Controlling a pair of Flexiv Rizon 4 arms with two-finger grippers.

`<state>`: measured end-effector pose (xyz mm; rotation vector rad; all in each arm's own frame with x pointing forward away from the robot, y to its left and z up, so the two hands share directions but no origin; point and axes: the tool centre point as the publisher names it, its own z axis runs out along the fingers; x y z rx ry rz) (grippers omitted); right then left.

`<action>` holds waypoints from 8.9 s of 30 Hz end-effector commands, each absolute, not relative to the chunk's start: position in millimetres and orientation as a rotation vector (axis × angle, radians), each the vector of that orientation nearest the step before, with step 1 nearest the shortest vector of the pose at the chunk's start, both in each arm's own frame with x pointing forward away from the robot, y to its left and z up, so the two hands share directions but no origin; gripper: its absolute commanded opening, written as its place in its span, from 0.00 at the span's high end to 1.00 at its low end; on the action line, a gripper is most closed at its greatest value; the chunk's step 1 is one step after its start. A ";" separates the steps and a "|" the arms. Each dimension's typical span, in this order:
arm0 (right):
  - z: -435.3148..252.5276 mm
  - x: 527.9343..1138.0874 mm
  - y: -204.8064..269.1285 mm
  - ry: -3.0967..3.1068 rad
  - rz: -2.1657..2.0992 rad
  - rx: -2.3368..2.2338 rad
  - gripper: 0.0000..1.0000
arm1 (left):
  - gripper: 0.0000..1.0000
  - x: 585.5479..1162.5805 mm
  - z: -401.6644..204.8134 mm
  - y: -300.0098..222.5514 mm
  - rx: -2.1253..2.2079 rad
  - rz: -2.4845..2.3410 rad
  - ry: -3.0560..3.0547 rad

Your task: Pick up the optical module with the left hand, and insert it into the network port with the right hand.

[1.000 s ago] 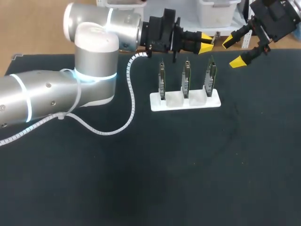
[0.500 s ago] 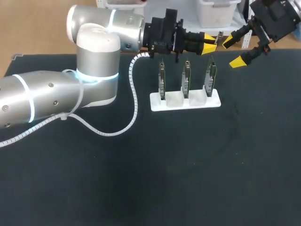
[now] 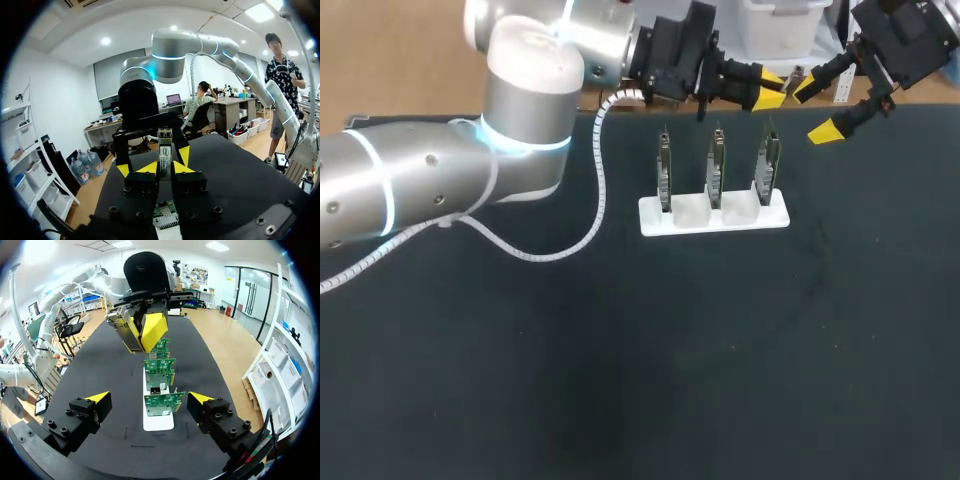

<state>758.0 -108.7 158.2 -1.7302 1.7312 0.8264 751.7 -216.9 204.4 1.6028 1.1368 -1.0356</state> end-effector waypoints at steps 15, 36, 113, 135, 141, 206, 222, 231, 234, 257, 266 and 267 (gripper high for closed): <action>158.4 756.4 -108.6 1.732 0.822 -1.728 0.00 | 1.00 755.3 201.2 -223.8 1.579 -1.053 1.127; 158.4 756.4 -108.6 1.732 0.822 -1.728 0.00 | 1.00 734.4 204.8 -196.9 1.264 -1.003 1.233; 158.4 756.4 -108.6 1.732 0.822 -1.728 0.00 | 1.00 759.5 173.7 -226.1 1.167 -1.062 1.280; 158.4 756.4 -108.6 1.732 0.822 -1.728 0.00 | 1.00 755.5 169.3 -227.0 1.157 -1.068 1.286; 158.4 756.4 -108.6 1.732 0.822 -1.728 0.00 | 1.00 755.5 169.6 -227.0 1.158 -1.067 1.287; 158.4 756.4 -108.6 1.732 0.822 -1.728 0.00 | 1.00 763.5 171.1 -222.0 1.224 -1.045 1.360; 158.4 756.4 -108.6 1.732 0.822 -1.728 0.00 | 1.00 762.8 169.5 -223.7 1.218 -1.060 1.361; 158.4 756.4 -108.6 1.732 0.822 -1.728 0.00 | 1.00 762.6 170.0 -225.0 1.223 -1.059 1.359; 158.4 756.4 -108.6 1.732 0.822 -1.728 0.00 | 1.00 762.6 170.0 -225.0 1.223 -1.059 1.359; 178.2 762.9 -104.7 1.683 0.801 -1.722 0.00 | 1.00 762.6 170.0 -225.0 1.223 -1.059 1.359; 186.9 766.5 -96.9 1.642 0.788 -1.730 0.00 | 1.00 762.6 170.0 -225.0 1.223 -1.059 1.359; 187.8 767.2 -96.3 1.641 0.788 -1.726 0.00 | 1.00 762.6 170.0 -225.0 1.223 -1.059 1.359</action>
